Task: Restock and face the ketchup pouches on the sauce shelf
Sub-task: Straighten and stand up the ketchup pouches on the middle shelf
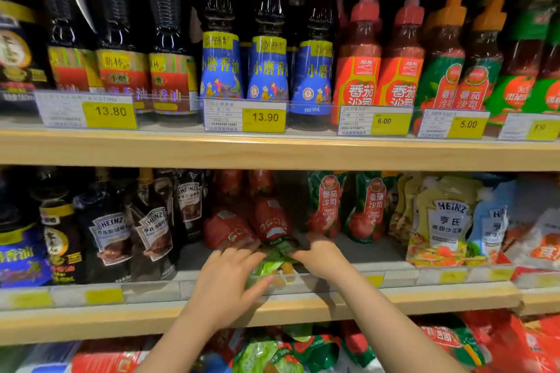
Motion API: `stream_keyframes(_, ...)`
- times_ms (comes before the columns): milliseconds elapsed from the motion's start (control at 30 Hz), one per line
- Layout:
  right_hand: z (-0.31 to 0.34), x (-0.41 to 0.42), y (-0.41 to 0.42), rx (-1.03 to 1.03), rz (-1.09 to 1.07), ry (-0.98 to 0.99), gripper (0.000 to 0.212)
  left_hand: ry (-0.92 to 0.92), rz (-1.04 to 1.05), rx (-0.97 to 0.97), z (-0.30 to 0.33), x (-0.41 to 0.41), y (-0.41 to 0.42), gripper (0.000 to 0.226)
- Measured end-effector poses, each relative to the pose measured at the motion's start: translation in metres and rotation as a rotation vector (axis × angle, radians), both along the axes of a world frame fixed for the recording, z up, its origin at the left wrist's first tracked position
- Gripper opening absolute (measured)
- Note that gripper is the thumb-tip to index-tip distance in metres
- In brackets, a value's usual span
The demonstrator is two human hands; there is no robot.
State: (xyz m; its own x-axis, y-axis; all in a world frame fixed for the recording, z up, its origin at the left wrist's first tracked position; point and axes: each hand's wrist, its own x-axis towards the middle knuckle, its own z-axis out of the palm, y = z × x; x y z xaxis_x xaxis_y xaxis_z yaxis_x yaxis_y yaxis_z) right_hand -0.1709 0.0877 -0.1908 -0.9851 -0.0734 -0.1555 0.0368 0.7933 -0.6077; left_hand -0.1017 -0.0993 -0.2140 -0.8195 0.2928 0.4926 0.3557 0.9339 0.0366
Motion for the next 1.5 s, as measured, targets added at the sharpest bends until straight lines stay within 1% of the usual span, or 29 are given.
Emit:
stream_keyframes(100,0.004,-0.01,-0.017,0.085,-0.06,-0.08,0.039,-0.024,-0.029,0.009,-0.001,0.002,-0.009,0.052)
stream_keyframes(167,0.005,-0.012,-0.021,0.062,-0.082,-0.13,0.036,-0.068,-0.037,0.024,-0.001,0.0,-0.012,0.051)
stream_keyframes(200,0.005,-0.012,-0.02,-0.032,-0.1,-0.153,0.035,-0.084,-0.038,0.03,-0.002,-0.001,-0.012,0.049)
stream_keyframes(300,0.01,-0.01,-0.008,-0.466,-0.213,-0.215,0.034,-0.075,-0.037,0.036,-0.002,-0.003,-0.01,0.046)
stream_keyframes(367,0.017,-0.006,0.0,-0.656,-0.245,-0.275,0.034,-0.047,-0.023,0.053,-0.005,-0.002,-0.011,0.047)
stream_keyframes(500,0.033,0.009,0.014,-0.837,-0.248,-0.288,0.029,-0.027,0.009,0.197,-0.002,0.0,-0.006,0.053)
stream_keyframes(600,0.048,0.024,0.02,-0.977,-0.245,-0.295,0.017,-0.057,0.029,0.267,0.008,-0.005,0.008,0.062)
stream_keyframes(667,0.058,0.031,0.023,-1.065,-0.243,-0.286,0.007,-0.091,0.009,0.334,0.016,-0.012,0.018,0.067)
stream_keyframes(700,0.062,0.033,0.024,-1.105,-0.241,-0.285,0.005,-0.101,-0.016,0.382,0.019,-0.015,0.024,0.067)
stream_keyframes(733,0.065,0.036,0.025,-1.133,-0.234,-0.293,0.005,-0.103,-0.047,0.428,0.021,-0.017,0.029,0.064)
stream_keyframes(833,0.068,0.039,0.03,-1.22,-0.194,-0.305,0.011,-0.048,-0.139,0.529,0.021,-0.02,0.043,0.039)
stream_keyframes(933,0.069,0.034,0.034,-1.376,-0.149,-0.247,0.02,0.013,-0.189,0.667,0.022,-0.02,0.048,0.017)
stream_keyframes(967,0.067,0.032,0.034,-1.379,-0.139,-0.192,0.018,0.034,-0.197,0.702,0.024,-0.021,0.047,0.01)
stream_keyframes(1000,0.065,0.031,0.034,-1.339,-0.13,-0.132,0.016,0.048,-0.181,0.723,0.028,-0.024,0.047,0.015)
stream_keyframes(1033,0.061,0.03,0.034,-1.246,-0.11,-0.071,0.016,0.04,-0.175,0.743,0.03,-0.028,0.045,0.017)
stream_keyframes(1100,0.047,0.029,0.036,-0.91,-0.054,0.044,0.018,-0.02,-0.209,0.786,0.037,-0.035,0.047,0.015)
stream_keyframes(1167,0.03,0.028,0.038,-0.599,-0.031,0.109,0.039,-0.062,-0.234,0.836,0.041,-0.041,0.053,0.017)
stream_keyframes(1200,0.023,0.027,0.039,-0.494,-0.047,0.129,0.043,-0.085,-0.219,0.859,0.042,-0.042,0.056,0.017)
stream_keyframes(1233,0.017,0.026,0.038,-0.417,-0.072,0.15,0.043,-0.119,-0.194,0.871,0.041,-0.044,0.057,0.017)
stream_keyframes(1267,0.014,0.025,0.037,-0.363,-0.096,0.172,0.04,-0.191,-0.156,0.853,0.038,-0.046,0.057,0.019)
stream_keyframes(1300,0.012,0.023,0.035,-0.33,-0.108,0.192,0.035,-0.299,-0.11,0.788,0.033,-0.049,0.055,0.025)
stream_keyframes(1367,0.01,0.022,0.03,-0.295,-0.102,0.231,0.024,-0.502,0.019,0.508,0.023,-0.048,0.049,0.04)
stream_keyframes(1400,0.01,0.022,0.027,-0.275,-0.095,0.251,0.022,-0.544,0.073,0.393,0.019,-0.047,0.045,0.041)
stream_keyframes(1433,0.009,0.021,0.023,-0.255,-0.088,0.271,0.021,-0.545,0.099,0.329,0.017,-0.046,0.041,0.036)
stream_keyframes(1500,0.007,0.019,0.015,-0.21,-0.095,0.311,0.024,-0.52,0.112,0.29,0.018,-0.041,0.034,0.03)
